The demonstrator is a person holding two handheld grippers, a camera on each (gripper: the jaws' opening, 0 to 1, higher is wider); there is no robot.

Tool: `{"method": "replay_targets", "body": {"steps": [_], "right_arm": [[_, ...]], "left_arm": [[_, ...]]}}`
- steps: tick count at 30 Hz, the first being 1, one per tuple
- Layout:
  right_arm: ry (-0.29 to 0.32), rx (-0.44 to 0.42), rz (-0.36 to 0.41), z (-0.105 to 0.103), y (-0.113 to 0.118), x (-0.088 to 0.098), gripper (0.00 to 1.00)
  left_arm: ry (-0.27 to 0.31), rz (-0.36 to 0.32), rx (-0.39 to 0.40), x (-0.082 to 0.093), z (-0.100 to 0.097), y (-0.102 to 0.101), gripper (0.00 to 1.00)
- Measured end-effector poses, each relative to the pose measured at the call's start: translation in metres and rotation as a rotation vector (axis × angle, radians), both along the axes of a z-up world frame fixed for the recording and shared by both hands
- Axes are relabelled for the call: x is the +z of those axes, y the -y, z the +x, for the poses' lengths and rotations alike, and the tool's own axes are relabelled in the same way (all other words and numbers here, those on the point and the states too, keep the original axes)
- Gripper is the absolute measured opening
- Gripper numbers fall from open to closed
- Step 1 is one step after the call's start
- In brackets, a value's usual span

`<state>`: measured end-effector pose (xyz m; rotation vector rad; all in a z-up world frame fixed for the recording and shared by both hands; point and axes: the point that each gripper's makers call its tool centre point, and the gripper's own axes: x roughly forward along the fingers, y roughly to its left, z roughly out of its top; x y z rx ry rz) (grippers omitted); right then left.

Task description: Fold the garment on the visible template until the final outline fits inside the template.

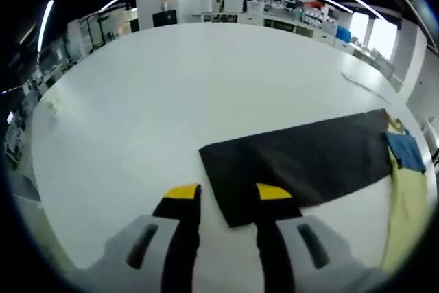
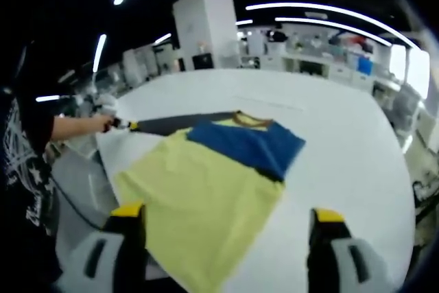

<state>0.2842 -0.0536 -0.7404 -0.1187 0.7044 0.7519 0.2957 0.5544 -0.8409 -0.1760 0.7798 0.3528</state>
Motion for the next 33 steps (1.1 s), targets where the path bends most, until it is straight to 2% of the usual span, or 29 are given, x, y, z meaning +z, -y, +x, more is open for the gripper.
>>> {"method": "replay_targets", "body": {"steps": [6,10,12,16,18,22,29,33], "right_arm": [[0.005,-0.004,-0.013,0.0,0.0,0.0,0.99],[0.002,0.002,-0.01,-0.002,-0.003,0.0,0.99],[0.001,0.003,-0.011,-0.003,-0.004,-0.001,0.99],[0.0,0.013,-0.014,-0.005,-0.007,-0.002,0.99],[-0.002,0.019,-0.018,-0.007,-0.008,-0.003,0.99],[0.008,0.033,-0.015,-0.01,-0.013,0.001,0.99],[0.018,0.044,-0.022,-0.012,-0.014,0.003,0.99],[0.023,0.048,-0.021,-0.014,-0.015,0.005,0.99]], "left_arm": [[0.01,0.015,0.023,0.001,0.0,-0.001,0.2],[0.061,-0.046,0.095,0.0,0.003,-0.004,0.12],[0.036,-0.009,0.083,-0.001,0.002,-0.004,0.08],[0.042,-0.028,0.081,0.001,0.003,0.001,0.02],[0.035,-0.033,0.081,0.001,0.003,0.002,0.01],[0.016,0.017,0.045,0.005,0.003,0.0,0.01],[0.007,0.057,-0.003,0.012,0.006,-0.004,0.01],[0.017,0.054,-0.002,0.017,0.006,-0.005,0.01]]}}
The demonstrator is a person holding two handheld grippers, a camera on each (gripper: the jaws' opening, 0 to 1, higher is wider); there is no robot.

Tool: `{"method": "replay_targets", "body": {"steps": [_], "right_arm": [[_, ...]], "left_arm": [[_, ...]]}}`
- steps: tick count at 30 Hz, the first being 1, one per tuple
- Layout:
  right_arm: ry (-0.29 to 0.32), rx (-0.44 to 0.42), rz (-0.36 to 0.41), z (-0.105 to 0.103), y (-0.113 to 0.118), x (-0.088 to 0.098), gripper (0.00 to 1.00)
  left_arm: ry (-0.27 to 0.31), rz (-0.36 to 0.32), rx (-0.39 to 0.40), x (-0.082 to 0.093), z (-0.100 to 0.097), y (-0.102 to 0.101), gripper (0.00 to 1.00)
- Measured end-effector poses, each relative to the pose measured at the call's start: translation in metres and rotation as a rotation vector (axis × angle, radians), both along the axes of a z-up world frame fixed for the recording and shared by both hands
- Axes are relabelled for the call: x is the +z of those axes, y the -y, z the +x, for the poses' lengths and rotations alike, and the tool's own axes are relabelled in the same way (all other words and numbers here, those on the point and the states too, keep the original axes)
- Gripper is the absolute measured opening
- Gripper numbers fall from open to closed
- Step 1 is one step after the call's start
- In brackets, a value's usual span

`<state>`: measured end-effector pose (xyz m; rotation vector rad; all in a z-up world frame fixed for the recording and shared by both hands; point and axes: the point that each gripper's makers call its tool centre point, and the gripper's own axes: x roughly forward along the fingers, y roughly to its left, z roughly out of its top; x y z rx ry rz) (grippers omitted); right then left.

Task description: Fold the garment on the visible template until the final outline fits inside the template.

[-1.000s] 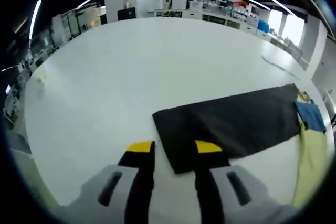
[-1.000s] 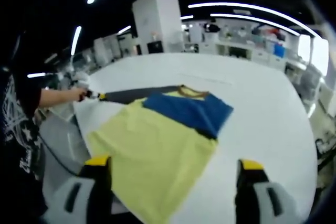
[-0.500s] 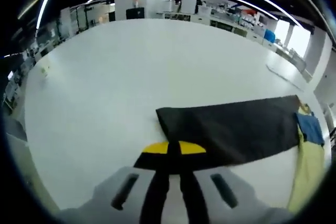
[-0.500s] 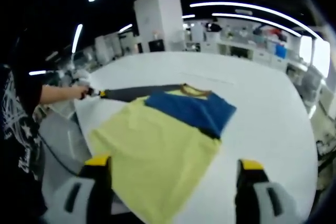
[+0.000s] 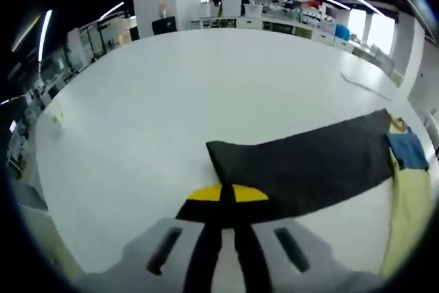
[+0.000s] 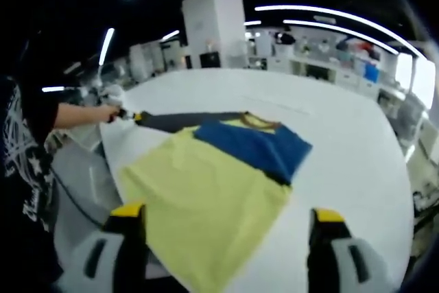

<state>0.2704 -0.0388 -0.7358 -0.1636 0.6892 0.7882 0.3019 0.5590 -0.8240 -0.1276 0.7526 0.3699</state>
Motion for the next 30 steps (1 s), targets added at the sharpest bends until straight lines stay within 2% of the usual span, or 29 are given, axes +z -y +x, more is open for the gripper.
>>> {"method": "replay_targets", "body": {"steps": [6,13,15,19,23,30], "right_arm": [[0.001,-0.002,0.009,0.001,-0.001,0.001,0.99],[0.008,0.015,0.017,-0.002,-0.008,0.003,0.99],[0.01,0.017,0.019,-0.002,-0.009,0.004,0.99],[0.007,0.024,0.021,-0.004,-0.009,0.003,0.99],[0.011,0.027,0.022,-0.006,-0.011,0.004,0.99],[0.015,0.028,0.03,-0.008,-0.014,0.004,0.99]], "left_arm": [[0.013,-0.028,0.009,0.007,0.0,0.006,0.0],[0.057,-0.069,-0.02,0.016,0.013,0.017,0.0],[0.069,-0.076,-0.034,0.024,0.017,0.024,0.0],[0.071,-0.068,-0.066,0.028,0.025,0.032,0.0],[0.097,-0.106,-0.103,0.034,0.033,0.05,0.0],[0.112,-0.122,-0.15,0.042,0.043,0.069,0.0]]}}
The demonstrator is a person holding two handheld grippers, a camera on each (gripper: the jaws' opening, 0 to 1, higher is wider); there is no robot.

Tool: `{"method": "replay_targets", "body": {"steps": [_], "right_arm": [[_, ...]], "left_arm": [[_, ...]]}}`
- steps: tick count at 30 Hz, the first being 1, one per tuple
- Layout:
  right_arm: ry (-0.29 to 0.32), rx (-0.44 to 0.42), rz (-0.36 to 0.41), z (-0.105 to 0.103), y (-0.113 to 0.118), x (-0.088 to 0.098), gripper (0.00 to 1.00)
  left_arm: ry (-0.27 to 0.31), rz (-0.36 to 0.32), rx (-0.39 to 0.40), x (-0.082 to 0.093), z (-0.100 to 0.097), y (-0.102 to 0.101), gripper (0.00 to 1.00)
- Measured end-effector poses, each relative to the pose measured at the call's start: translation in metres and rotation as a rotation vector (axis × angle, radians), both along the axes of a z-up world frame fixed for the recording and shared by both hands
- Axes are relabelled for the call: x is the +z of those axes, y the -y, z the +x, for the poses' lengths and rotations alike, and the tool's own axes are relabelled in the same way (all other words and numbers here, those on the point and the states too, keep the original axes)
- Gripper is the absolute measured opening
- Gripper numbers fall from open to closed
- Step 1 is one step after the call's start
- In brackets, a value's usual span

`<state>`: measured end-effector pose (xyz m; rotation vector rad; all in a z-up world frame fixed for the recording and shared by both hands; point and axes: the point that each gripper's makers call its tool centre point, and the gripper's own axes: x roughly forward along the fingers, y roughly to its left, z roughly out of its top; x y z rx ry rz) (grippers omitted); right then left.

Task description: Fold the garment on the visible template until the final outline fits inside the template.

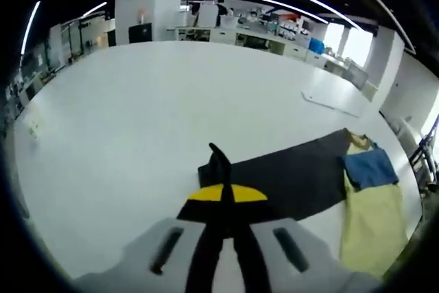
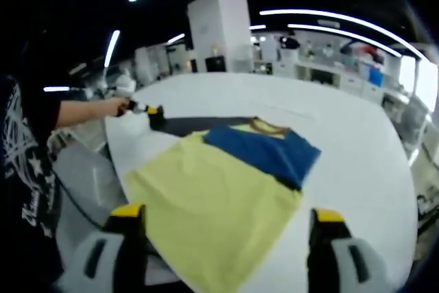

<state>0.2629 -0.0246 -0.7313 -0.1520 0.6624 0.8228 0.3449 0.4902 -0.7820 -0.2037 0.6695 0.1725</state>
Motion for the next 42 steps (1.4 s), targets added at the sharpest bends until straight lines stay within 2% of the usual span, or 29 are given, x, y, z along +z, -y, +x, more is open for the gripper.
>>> {"method": "replay_targets", "body": {"steps": [8,17,19,21,22,26,42], "right_arm": [[-0.001,0.008,0.001,-0.001,-0.005,-0.002,0.99],[0.012,0.024,0.005,0.0,-0.012,0.001,0.99],[0.013,0.028,0.007,0.0,-0.013,0.001,0.99],[0.013,0.029,0.007,0.001,-0.014,0.001,0.99],[0.014,0.027,0.008,0.001,-0.015,0.002,0.99],[0.018,0.032,0.014,0.001,-0.016,0.003,0.99],[0.003,0.039,0.002,-0.007,-0.015,-0.003,0.99]], "left_arm": [[0.04,-0.007,-0.063,0.016,0.017,0.021,0.0],[0.082,-0.058,-0.11,0.03,0.039,0.051,0.0],[0.098,-0.066,-0.124,0.036,0.04,0.072,0.0],[0.104,-0.077,-0.141,0.035,0.052,0.068,0.0],[0.108,-0.081,-0.149,0.036,0.056,0.072,0.0],[0.122,-0.086,-0.186,0.042,0.06,0.096,0.0],[0.158,-0.147,-0.247,0.055,0.08,0.138,0.0]]}}
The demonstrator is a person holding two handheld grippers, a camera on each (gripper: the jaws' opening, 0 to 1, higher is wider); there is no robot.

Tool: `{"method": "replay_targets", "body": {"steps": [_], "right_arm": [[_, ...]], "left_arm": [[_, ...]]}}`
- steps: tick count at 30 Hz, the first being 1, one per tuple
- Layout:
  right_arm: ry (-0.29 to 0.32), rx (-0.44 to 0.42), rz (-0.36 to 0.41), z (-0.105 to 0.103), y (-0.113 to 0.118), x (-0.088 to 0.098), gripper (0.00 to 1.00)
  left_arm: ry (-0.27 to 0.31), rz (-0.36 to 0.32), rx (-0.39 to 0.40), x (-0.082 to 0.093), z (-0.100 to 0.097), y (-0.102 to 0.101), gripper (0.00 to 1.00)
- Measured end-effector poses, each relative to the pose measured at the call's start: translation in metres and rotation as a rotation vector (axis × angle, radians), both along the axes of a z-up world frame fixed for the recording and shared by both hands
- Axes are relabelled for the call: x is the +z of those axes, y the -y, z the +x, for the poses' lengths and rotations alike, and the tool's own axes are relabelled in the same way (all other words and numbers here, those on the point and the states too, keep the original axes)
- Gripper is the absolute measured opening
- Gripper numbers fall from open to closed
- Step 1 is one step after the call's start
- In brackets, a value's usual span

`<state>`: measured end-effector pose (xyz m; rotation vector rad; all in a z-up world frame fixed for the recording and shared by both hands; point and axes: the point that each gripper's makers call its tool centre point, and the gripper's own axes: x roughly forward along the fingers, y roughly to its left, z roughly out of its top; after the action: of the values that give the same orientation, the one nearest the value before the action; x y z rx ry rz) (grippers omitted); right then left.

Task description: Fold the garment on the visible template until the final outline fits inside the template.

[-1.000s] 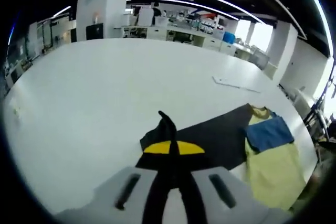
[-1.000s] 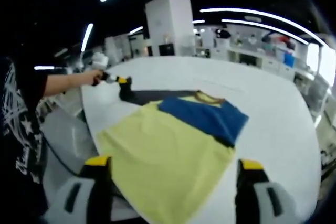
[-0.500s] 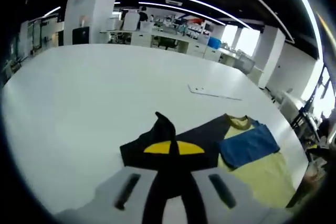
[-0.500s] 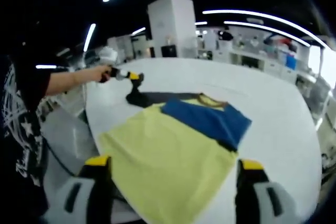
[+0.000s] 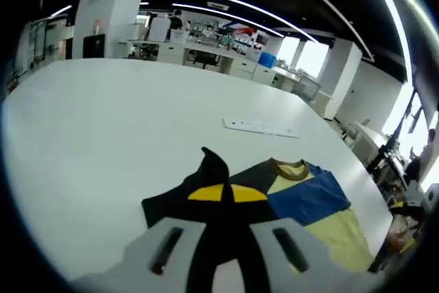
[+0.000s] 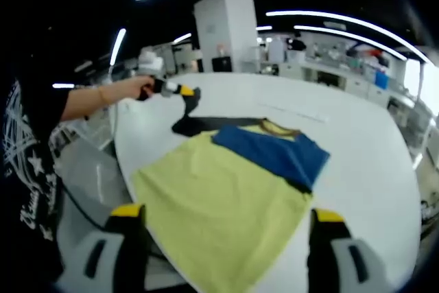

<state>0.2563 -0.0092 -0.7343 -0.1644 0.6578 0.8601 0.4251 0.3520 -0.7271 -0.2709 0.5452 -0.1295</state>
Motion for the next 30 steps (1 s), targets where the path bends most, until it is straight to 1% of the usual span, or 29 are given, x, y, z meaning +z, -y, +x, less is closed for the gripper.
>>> {"method": "replay_targets", "body": {"steps": [5,11,13,15,20,24,25,30], "right_arm": [[-0.009,0.008,-0.01,-0.003,0.0,-0.003,0.99],[-0.011,0.01,-0.014,-0.006,0.002,-0.003,0.99],[-0.015,0.009,-0.015,-0.008,0.004,-0.004,0.99],[-0.017,0.006,-0.017,-0.009,0.005,-0.005,0.99],[-0.023,0.002,-0.021,-0.012,0.007,-0.007,0.99],[-0.02,0.001,-0.017,-0.012,0.007,-0.007,0.99],[-0.02,0.0,-0.014,-0.012,0.007,-0.006,0.99],[-0.021,-0.008,-0.003,-0.012,0.007,-0.007,0.99]], "left_arm": [[0.004,-0.001,-0.04,0.005,0.005,0.019,0.0],[0.009,0.005,-0.083,0.009,0.015,0.035,0.0],[0.013,0.006,-0.104,0.012,0.017,0.046,0.0],[0.015,0.007,-0.115,0.013,0.019,0.05,0.0],[0.027,-0.009,-0.15,0.019,0.025,0.073,0.0],[0.036,-0.017,-0.175,0.021,0.029,0.087,0.0],[0.038,-0.017,-0.186,0.022,0.03,0.093,0.0],[0.045,-0.031,-0.211,0.025,0.039,0.113,0.0]]}}
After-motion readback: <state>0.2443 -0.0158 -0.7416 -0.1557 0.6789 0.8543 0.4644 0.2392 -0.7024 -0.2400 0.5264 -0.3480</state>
